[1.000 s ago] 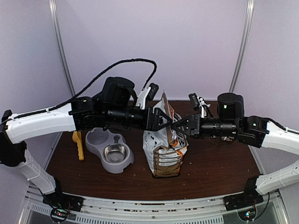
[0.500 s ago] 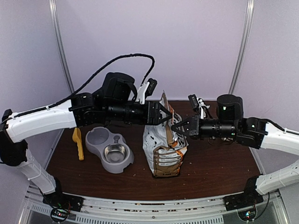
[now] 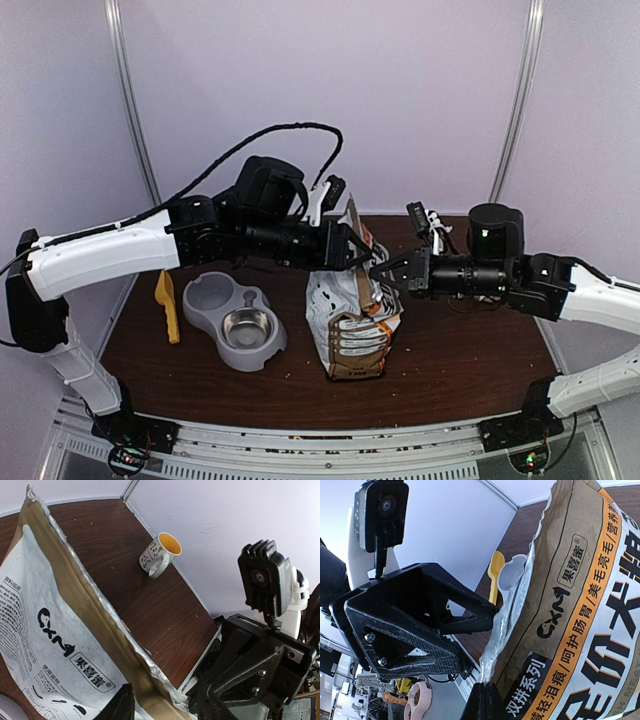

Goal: Serve the pet food
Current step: Open the seal of the pet food bag.

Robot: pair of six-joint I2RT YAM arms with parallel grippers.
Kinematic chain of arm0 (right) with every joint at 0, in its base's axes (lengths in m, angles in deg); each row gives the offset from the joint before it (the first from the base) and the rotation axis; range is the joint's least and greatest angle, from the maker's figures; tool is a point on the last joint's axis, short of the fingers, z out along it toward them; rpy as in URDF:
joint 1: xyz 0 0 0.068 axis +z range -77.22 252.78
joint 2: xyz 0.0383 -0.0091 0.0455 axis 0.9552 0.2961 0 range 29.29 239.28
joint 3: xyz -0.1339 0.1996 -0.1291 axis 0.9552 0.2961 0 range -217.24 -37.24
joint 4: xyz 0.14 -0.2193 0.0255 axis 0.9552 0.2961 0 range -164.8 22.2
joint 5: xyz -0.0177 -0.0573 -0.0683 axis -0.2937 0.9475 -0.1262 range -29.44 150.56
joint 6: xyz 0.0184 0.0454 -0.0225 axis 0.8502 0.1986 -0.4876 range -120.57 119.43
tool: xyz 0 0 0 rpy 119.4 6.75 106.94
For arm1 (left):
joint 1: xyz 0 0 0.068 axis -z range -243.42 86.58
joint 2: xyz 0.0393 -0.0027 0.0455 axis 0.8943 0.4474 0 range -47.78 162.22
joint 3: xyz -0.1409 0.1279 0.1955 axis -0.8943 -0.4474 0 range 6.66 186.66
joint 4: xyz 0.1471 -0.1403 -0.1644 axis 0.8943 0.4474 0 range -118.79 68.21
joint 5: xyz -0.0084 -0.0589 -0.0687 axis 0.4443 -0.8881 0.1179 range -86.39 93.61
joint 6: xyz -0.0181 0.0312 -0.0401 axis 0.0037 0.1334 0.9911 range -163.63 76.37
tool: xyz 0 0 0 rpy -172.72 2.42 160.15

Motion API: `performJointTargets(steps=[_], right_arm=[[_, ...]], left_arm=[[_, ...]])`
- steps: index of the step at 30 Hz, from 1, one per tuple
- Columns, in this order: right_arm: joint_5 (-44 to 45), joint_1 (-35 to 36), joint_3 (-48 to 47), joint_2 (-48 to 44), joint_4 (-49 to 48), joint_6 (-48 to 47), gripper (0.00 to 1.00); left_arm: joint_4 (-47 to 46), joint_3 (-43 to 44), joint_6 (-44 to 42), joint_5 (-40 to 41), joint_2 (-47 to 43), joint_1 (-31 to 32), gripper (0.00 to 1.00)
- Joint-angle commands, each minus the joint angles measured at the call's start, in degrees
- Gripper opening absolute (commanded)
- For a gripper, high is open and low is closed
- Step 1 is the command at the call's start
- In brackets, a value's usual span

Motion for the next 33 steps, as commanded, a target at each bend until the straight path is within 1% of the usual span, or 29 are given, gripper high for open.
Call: performJointTargets(steps=[1,19,22,27,33], right_arm=[[-0.4,-0.1,1.0,-1.3,-1.9,0.3,0.00],[-0.8,-0.1,0.9,-1.3,-0.2,-1.5,0.00],[-0.3,-0.1,0.7,-1.5,0.2,-1.9,0.00],[0.4,-0.1,0.4,-1.9,1.0,-2.8,0.00],[1.1,-0.1,0.0,-1.8,1.4,-3.1,0.00]], left_arm=[[-0.2,0.4,0.8,-0.6,0.4,-0.4,0.44],[0.0,0.5,1.7,-3.4,2.6,-1.6,0.40],[0.1,1.1,1.7,-4.0,3.2,-1.7,0.38],[0.0,1.5,1.9,-4.5,3.9,-1.7,0.30],[-0.1,2.0,2.3,-4.7,3.8,-1.6,0.17]])
